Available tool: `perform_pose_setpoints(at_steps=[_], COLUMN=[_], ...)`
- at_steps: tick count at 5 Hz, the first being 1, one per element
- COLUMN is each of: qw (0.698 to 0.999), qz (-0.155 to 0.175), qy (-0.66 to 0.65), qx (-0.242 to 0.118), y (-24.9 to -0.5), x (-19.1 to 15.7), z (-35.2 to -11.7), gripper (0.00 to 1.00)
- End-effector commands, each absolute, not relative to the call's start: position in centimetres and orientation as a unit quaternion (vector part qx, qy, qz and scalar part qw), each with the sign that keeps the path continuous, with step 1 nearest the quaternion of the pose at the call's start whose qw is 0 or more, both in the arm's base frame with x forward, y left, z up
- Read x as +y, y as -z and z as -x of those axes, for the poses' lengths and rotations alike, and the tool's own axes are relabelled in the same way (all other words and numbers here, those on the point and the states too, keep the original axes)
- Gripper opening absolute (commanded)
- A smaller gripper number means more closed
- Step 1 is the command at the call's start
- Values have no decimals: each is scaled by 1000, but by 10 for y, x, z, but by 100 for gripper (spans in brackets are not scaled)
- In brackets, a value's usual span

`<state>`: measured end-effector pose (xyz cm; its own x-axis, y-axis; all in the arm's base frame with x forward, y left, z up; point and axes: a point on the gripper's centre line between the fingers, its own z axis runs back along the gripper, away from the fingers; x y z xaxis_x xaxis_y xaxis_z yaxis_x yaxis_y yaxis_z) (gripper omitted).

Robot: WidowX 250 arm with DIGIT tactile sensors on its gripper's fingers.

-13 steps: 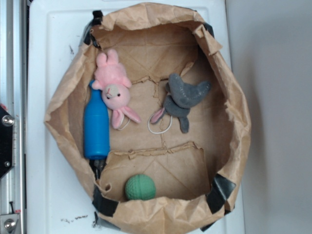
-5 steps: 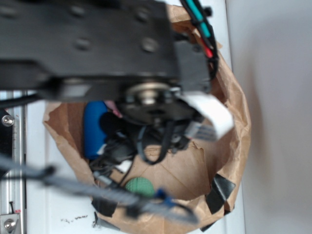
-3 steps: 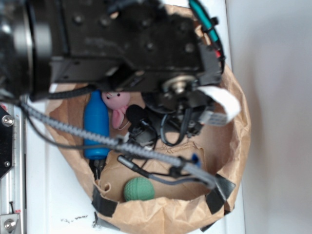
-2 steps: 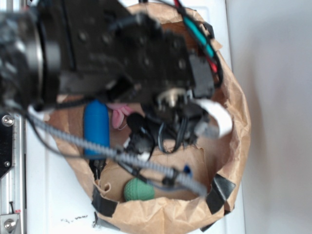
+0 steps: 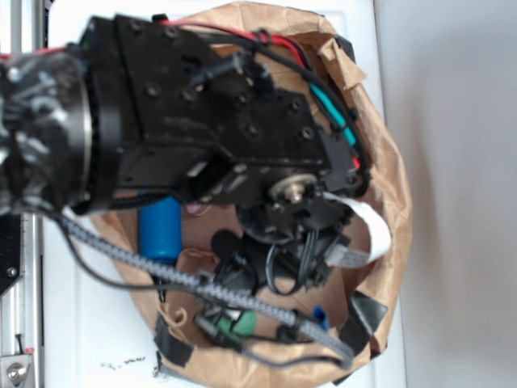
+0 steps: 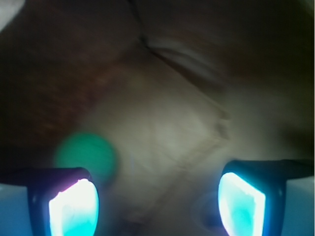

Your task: Grab the green ball.

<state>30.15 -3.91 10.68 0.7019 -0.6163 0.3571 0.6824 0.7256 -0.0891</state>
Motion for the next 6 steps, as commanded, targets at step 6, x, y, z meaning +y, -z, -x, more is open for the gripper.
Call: perform_pose_setpoints(at_steps=[6], qw=[860], qz=[129], qy=[457], qx=[-188], y=[-138], x=[-94], z=[-256], gripper=[100])
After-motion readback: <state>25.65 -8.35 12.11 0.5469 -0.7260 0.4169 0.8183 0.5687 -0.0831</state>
